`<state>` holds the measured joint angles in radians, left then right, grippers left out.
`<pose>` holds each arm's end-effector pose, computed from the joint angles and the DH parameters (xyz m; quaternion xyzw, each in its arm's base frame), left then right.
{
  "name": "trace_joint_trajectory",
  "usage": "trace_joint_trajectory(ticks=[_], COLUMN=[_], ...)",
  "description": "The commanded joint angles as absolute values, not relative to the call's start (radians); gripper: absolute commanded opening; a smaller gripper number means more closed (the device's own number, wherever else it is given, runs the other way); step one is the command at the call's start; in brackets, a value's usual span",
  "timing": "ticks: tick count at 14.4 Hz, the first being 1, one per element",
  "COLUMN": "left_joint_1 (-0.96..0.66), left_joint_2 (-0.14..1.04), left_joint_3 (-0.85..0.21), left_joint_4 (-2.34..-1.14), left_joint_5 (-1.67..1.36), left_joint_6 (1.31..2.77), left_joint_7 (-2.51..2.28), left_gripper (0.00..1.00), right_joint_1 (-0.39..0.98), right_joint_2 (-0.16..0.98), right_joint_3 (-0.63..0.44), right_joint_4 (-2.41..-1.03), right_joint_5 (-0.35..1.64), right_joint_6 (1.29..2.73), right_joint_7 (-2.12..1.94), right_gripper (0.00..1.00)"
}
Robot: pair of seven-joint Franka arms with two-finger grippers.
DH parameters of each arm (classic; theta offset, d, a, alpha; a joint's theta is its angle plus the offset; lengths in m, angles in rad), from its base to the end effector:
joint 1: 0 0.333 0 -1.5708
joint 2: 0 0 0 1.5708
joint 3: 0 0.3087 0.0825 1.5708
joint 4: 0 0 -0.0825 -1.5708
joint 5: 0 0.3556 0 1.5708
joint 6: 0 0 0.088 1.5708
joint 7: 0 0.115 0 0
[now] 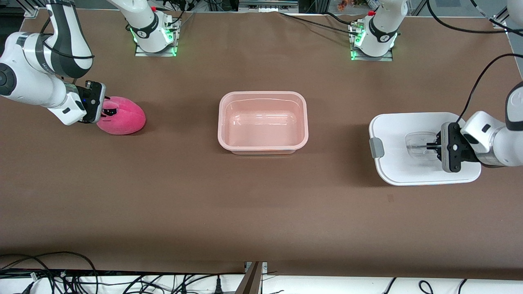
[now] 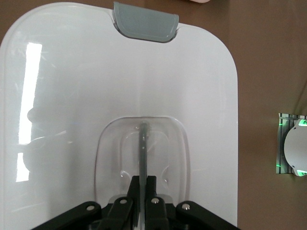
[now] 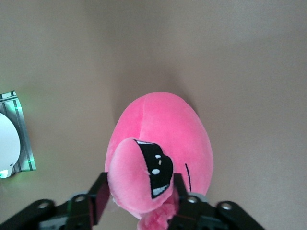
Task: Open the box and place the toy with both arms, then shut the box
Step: 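Grasp the pink plush toy with the right gripper and lift it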
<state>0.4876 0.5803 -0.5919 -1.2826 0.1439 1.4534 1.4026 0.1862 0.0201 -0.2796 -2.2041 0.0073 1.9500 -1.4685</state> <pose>0.6326 0.0328 0.4250 0.7248 -0.6652 -0.0718 0.1646 0.4727 -0.0436 0.3552 -0.7670 -0.6271 0.0965 0.0962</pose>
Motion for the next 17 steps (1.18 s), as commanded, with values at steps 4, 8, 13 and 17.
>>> trace_joint_trajectory(ticks=[4, 8, 13, 17], left_joint_1=[0.465, 0.465, 0.465, 0.463], left_joint_2=[0.569, 0.571, 0.571, 0.571], left_joint_3=[-0.606, -0.606, -0.606, -0.606], left_joint_4=[-1.262, -1.266, -1.266, -1.266], left_joint_5=[0.146, 0.138, 0.135, 0.135], left_joint_6=[1.433, 1.433, 1.431, 1.431], left_joint_7=[1.414, 1.404, 1.401, 1.401], left_gripper=[0.0, 0.0, 0.0, 0.0], right_joint_1=[0.189, 0.189, 0.205, 0.276], right_joint_2=[-0.003, -0.003, 0.003, 0.003], right_joint_3=[-0.282, -0.278, -0.267, -0.241], right_joint_4=[-2.227, -2.169, -2.024, -1.889], right_joint_5=[0.029, 0.071, 0.138, 0.138], right_joint_6=[1.985, 1.941, 1.787, 1.674], right_joint_7=[-1.463, -1.321, -0.977, -0.576], right_gripper=[0.0, 0.0, 0.0, 0.0])
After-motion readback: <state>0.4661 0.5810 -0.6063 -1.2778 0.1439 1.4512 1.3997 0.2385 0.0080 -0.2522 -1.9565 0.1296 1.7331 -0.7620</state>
